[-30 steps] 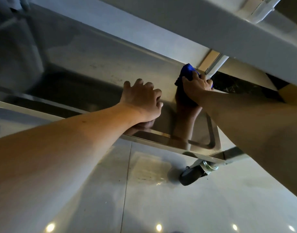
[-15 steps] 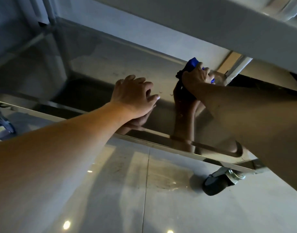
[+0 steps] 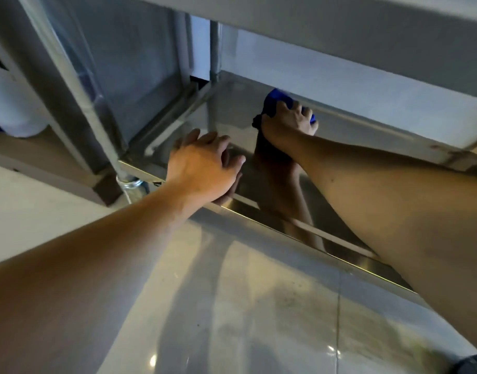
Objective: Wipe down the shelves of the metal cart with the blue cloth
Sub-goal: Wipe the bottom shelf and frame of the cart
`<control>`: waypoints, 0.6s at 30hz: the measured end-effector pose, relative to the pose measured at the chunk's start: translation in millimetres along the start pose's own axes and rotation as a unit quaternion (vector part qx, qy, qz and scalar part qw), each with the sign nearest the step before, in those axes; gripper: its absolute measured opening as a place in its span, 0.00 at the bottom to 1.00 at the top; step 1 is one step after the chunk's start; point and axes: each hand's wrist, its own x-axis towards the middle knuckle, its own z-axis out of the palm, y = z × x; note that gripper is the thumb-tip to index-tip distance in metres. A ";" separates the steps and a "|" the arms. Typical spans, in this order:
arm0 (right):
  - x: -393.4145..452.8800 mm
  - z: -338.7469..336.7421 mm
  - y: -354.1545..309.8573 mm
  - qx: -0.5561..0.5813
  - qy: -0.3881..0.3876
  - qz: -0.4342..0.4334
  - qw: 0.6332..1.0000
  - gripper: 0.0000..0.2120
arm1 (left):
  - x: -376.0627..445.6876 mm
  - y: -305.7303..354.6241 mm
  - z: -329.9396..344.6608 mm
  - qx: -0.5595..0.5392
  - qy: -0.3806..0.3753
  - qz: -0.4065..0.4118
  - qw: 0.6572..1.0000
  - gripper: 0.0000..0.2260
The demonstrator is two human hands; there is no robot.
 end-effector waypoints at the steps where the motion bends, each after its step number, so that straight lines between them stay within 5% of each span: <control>1: -1.7 4.1 -15.6 0.006 -0.003 -0.010 1.000 0.25 | -2.8 -8.3 -4.2 0.002 0.003 -0.009 1.000 0.25; 11: -48.5 30.1 -95.2 -0.012 0.004 -0.146 0.989 0.23 | -20.4 -46.4 -31.0 -0.091 0.049 -0.068 0.992 0.23; 18: -79.9 26.5 -48.2 -0.057 0.027 -0.246 0.967 0.25 | -22.7 -32.1 -40.0 -0.134 0.033 -0.066 0.988 0.22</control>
